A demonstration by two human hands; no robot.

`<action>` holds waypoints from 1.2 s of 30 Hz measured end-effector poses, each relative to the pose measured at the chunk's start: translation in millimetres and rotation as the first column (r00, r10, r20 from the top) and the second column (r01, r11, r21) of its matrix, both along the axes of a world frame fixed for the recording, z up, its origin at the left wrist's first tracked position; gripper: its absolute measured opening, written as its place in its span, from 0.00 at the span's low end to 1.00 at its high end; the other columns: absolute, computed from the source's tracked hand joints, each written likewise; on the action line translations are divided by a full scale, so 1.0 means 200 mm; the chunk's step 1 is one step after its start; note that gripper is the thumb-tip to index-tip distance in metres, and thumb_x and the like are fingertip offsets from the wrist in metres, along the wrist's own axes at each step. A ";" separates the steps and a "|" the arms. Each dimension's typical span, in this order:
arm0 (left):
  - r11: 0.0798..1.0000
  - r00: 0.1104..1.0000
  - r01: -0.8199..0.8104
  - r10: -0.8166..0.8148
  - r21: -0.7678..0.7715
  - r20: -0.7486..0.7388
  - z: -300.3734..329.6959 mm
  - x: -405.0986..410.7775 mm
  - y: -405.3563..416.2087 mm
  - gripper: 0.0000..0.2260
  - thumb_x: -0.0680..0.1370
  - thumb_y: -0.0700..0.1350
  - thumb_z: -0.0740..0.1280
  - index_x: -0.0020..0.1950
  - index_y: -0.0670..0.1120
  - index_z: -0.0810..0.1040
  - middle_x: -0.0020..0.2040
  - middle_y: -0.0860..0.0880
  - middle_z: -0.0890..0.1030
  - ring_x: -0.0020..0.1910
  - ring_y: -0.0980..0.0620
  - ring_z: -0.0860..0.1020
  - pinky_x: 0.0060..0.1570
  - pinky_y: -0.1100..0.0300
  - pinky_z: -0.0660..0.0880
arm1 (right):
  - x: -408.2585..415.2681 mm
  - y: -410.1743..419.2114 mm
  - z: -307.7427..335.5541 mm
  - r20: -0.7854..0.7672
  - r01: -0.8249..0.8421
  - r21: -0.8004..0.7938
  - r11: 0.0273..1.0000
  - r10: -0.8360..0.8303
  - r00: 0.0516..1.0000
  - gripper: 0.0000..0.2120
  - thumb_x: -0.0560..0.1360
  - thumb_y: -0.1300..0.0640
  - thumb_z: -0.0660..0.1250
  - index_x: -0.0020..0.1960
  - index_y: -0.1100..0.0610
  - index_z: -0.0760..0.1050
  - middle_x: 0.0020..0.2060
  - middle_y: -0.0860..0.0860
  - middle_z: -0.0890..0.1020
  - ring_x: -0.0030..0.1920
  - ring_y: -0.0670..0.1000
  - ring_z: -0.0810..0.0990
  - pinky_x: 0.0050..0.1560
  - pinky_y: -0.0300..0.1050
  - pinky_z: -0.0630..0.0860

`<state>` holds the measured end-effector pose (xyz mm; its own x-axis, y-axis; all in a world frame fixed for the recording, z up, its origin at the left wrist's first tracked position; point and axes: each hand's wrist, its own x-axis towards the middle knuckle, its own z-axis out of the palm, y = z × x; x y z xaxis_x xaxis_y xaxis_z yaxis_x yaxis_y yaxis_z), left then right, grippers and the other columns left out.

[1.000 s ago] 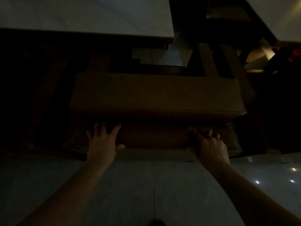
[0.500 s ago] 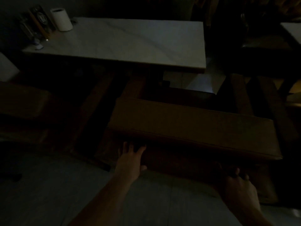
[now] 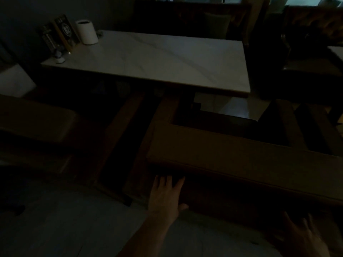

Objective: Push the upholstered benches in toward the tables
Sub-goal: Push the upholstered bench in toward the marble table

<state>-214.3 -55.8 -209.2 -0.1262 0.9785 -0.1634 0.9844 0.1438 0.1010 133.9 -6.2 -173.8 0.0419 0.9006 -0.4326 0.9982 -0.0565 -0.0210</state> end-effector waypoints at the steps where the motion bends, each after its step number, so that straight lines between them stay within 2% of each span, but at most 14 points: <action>1: 1.000 1.000 0.009 -0.009 0.022 -0.001 -0.01 -0.02 -0.01 0.41 0.71 0.69 0.65 0.78 0.59 0.50 0.75 0.44 0.61 0.74 0.39 0.58 0.75 0.40 0.50 | -0.03 0.00 0.01 -0.005 0.011 -0.004 1.000 -0.011 1.000 0.50 0.71 0.24 0.58 0.71 0.38 0.22 0.79 0.58 0.38 0.80 0.62 0.41 0.78 0.56 0.55; 4: 0.997 0.998 0.062 -0.063 0.043 0.021 -0.04 -0.06 -0.03 0.40 0.73 0.69 0.63 0.79 0.57 0.51 0.77 0.45 0.57 0.76 0.41 0.54 0.76 0.40 0.45 | -0.09 -0.03 0.05 -0.028 0.045 -0.011 0.999 -0.046 0.999 0.50 0.70 0.25 0.59 0.73 0.38 0.27 0.80 0.58 0.37 0.80 0.62 0.42 0.79 0.56 0.55; 6: 0.996 0.997 0.062 -0.065 0.058 0.048 -0.06 -0.08 -0.05 0.38 0.74 0.68 0.62 0.79 0.57 0.51 0.78 0.47 0.57 0.77 0.42 0.54 0.76 0.42 0.45 | -0.14 -0.06 0.07 -0.028 0.004 0.013 1.000 -0.004 1.000 0.50 0.70 0.24 0.59 0.75 0.40 0.29 0.80 0.57 0.37 0.80 0.59 0.42 0.79 0.54 0.54; 9: 0.994 0.995 0.041 -0.050 0.097 0.085 -0.06 -0.11 -0.08 0.35 0.75 0.67 0.60 0.78 0.57 0.53 0.77 0.48 0.60 0.76 0.43 0.56 0.76 0.45 0.47 | -0.22 -0.10 0.10 0.018 -0.054 0.064 0.997 0.053 0.998 0.50 0.71 0.24 0.57 0.79 0.43 0.33 0.81 0.55 0.39 0.81 0.55 0.43 0.79 0.50 0.55; 12: 0.995 0.993 0.012 -0.024 0.098 0.120 -0.04 -0.18 -0.14 0.32 0.76 0.66 0.57 0.77 0.58 0.55 0.77 0.50 0.60 0.76 0.44 0.58 0.75 0.46 0.51 | -0.33 -0.14 0.11 -0.002 -0.075 0.037 0.997 0.075 0.997 0.49 0.70 0.23 0.57 0.79 0.42 0.37 0.81 0.52 0.40 0.81 0.54 0.44 0.79 0.52 0.56; 17: 0.995 0.989 -0.010 -0.004 0.098 0.145 0.06 -0.37 -0.25 0.30 0.76 0.65 0.57 0.77 0.57 0.59 0.74 0.51 0.65 0.73 0.48 0.62 0.75 0.51 0.51 | -0.60 -0.19 0.15 0.011 -0.108 0.023 0.994 0.108 0.994 0.45 0.72 0.25 0.56 0.80 0.42 0.40 0.81 0.50 0.43 0.81 0.53 0.48 0.78 0.53 0.58; 20: 0.994 0.985 -0.042 0.024 0.101 0.172 0.16 -0.57 -0.33 0.29 0.76 0.66 0.56 0.76 0.58 0.61 0.71 0.52 0.68 0.69 0.48 0.66 0.72 0.52 0.58 | -0.83 -0.24 0.22 -0.012 -0.147 -0.045 0.988 0.146 0.989 0.43 0.73 0.26 0.56 0.80 0.41 0.42 0.81 0.49 0.45 0.80 0.53 0.52 0.77 0.52 0.60; 23: 0.990 0.975 -0.090 0.066 0.107 0.214 0.25 -0.82 -0.43 0.27 0.77 0.67 0.55 0.74 0.59 0.63 0.69 0.54 0.70 0.66 0.49 0.68 0.66 0.54 0.64 | -1.11 -0.28 0.30 -0.036 -0.205 -0.064 0.977 0.203 0.979 0.40 0.75 0.29 0.57 0.80 0.40 0.46 0.80 0.48 0.53 0.77 0.52 0.60 0.73 0.50 0.66; 26: 0.980 0.966 -0.152 0.119 0.130 0.231 0.33 -1.09 -0.54 0.26 0.78 0.65 0.57 0.73 0.56 0.67 0.68 0.52 0.73 0.66 0.48 0.71 0.63 0.54 0.68 | -1.40 -0.32 0.36 -0.075 -0.280 -0.114 0.953 0.272 0.959 0.35 0.76 0.37 0.64 0.78 0.39 0.53 0.77 0.49 0.60 0.74 0.52 0.65 0.69 0.51 0.71; 28: 0.966 0.954 -0.212 0.172 0.149 0.245 0.37 -1.27 -0.63 0.25 0.77 0.63 0.61 0.71 0.54 0.70 0.67 0.50 0.75 0.64 0.47 0.73 0.62 0.53 0.70 | -1.62 -0.36 0.37 -0.127 -0.333 -0.100 0.938 0.320 0.939 0.33 0.76 0.39 0.65 0.77 0.39 0.56 0.75 0.47 0.63 0.72 0.52 0.66 0.67 0.51 0.72; 30: 0.952 0.947 -0.260 0.218 0.161 0.238 0.41 -1.46 -0.71 0.25 0.76 0.62 0.63 0.71 0.53 0.72 0.66 0.49 0.76 0.63 0.46 0.74 0.62 0.52 0.71 | -1.84 -0.43 0.37 -0.177 -0.389 -0.061 0.919 0.373 0.911 0.32 0.75 0.35 0.63 0.76 0.38 0.58 0.74 0.46 0.64 0.71 0.51 0.68 0.66 0.50 0.72; 33: 0.928 0.939 -0.327 0.296 0.180 0.176 0.46 -1.73 -0.82 0.27 0.75 0.64 0.59 0.70 0.53 0.72 0.64 0.48 0.76 0.61 0.45 0.74 0.59 0.51 0.72 | -2.17 -0.50 0.36 -0.203 -0.477 0.050 0.878 0.476 0.855 0.31 0.75 0.32 0.60 0.75 0.40 0.59 0.72 0.46 0.67 0.69 0.51 0.70 0.64 0.47 0.72; 36: 0.902 0.913 -0.400 0.378 0.161 0.155 0.51 -2.00 -0.90 0.28 0.77 0.64 0.59 0.74 0.54 0.66 0.71 0.48 0.70 0.67 0.45 0.69 0.64 0.50 0.69 | -2.50 -0.53 0.36 -0.247 -0.547 0.112 0.830 0.556 0.793 0.30 0.75 0.32 0.59 0.74 0.41 0.62 0.69 0.47 0.70 0.68 0.53 0.71 0.63 0.48 0.71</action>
<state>-613.6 -235.7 -107.5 -0.4940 0.8692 -0.0214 0.8331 0.4803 0.2745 -366.6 -112.8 -101.4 -0.5750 0.7507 -0.3254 0.8172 0.5075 -0.2731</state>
